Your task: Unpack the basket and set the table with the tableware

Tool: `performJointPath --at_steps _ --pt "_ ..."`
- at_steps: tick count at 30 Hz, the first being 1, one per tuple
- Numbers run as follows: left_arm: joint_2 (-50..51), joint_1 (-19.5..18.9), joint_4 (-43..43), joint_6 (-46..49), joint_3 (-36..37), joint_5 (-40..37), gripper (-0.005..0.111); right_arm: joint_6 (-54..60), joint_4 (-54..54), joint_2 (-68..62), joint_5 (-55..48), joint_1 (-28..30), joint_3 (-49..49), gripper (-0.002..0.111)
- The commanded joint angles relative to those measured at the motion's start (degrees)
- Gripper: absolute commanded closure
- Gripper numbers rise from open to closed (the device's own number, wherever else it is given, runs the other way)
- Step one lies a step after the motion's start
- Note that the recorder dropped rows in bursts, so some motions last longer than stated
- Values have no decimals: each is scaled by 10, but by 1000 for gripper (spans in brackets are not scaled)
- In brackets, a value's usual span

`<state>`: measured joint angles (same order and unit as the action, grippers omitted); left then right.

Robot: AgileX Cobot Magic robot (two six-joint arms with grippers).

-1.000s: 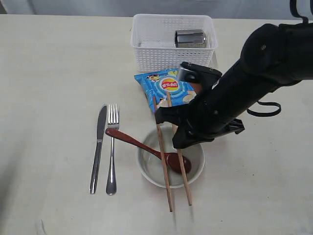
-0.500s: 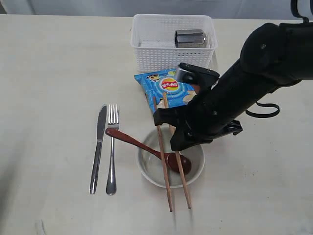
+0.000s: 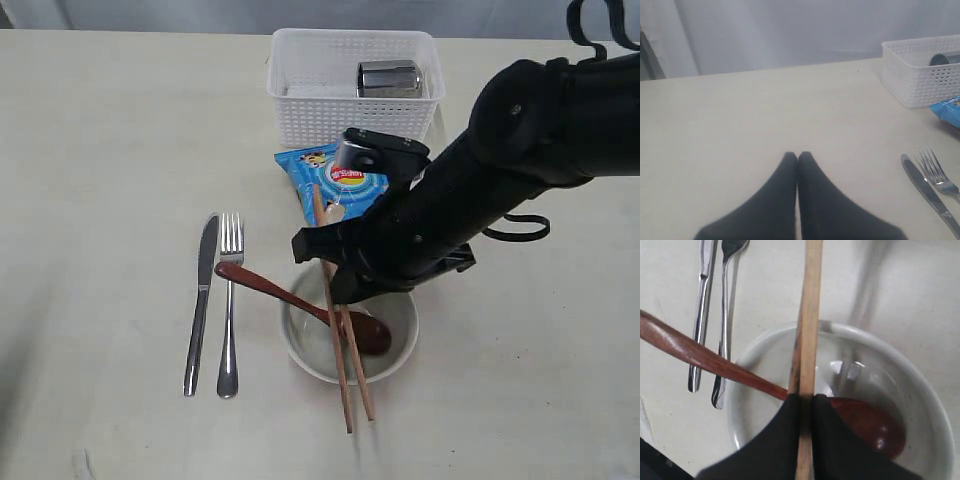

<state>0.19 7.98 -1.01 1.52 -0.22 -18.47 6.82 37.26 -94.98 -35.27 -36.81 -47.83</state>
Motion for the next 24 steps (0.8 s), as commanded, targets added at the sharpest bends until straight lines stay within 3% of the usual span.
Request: performJointPath --at_steps 1,16,18,22,24 --pt "-2 -1 -1 2 2 1 107 -26 -18 -14 9 0 0 109" --pt "-2 -1 -1 2 2 1 107 -9 -16 -30 3 0 -1 108" --pt "-2 -1 -1 2 2 1 107 -9 -16 -30 3 0 -1 99" --pt "-2 -1 -1 2 2 1 107 -8 -16 -30 -2 0 -11 68" --pt "-2 -1 -1 2 2 1 107 -8 -16 -30 -10 0 -21 59"
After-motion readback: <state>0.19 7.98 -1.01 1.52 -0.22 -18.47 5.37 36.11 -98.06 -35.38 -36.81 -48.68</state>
